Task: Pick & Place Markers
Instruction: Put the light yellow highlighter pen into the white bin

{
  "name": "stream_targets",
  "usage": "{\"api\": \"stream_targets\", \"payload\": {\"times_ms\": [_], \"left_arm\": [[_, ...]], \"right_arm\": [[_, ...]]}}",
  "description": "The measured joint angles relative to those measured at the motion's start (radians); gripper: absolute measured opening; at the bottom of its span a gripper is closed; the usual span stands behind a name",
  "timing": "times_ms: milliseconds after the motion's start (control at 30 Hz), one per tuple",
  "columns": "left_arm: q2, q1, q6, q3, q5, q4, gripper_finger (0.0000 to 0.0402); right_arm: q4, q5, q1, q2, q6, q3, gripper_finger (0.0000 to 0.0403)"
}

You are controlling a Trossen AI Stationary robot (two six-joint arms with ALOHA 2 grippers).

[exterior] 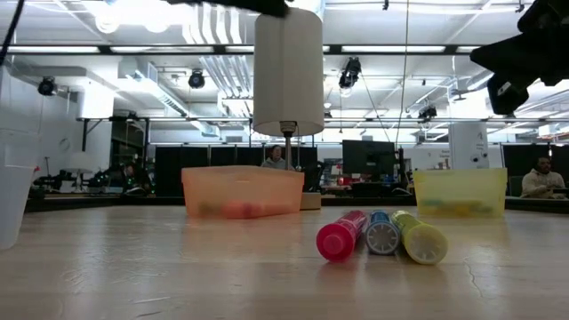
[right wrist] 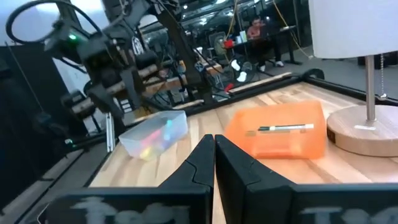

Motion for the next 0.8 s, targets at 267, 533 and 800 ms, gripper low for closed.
{"api": "stream_targets", "payload": {"times_ms": [267, 533, 800], "left_arm": [[0.000, 0.117, 0.230, -0.116, 0.280, 0.341, 0.0119], [-0.003, 0.154, 0.331, -0.225, 0.454, 0.632, 0.0119], [-0.118, 0.166, 0.274, -0.339, 0.399, 0.651, 0.0119]], "right_arm": [[0.006, -0.032, 0.000, 0.001, 0.082, 0.000, 0.0009], [0.015, -0.211, 0.000, 0.001, 0.136, 0.000, 0.0009], [0.023, -0.230, 0.000, 0.128, 0.227, 0.000, 0.0013]]}}
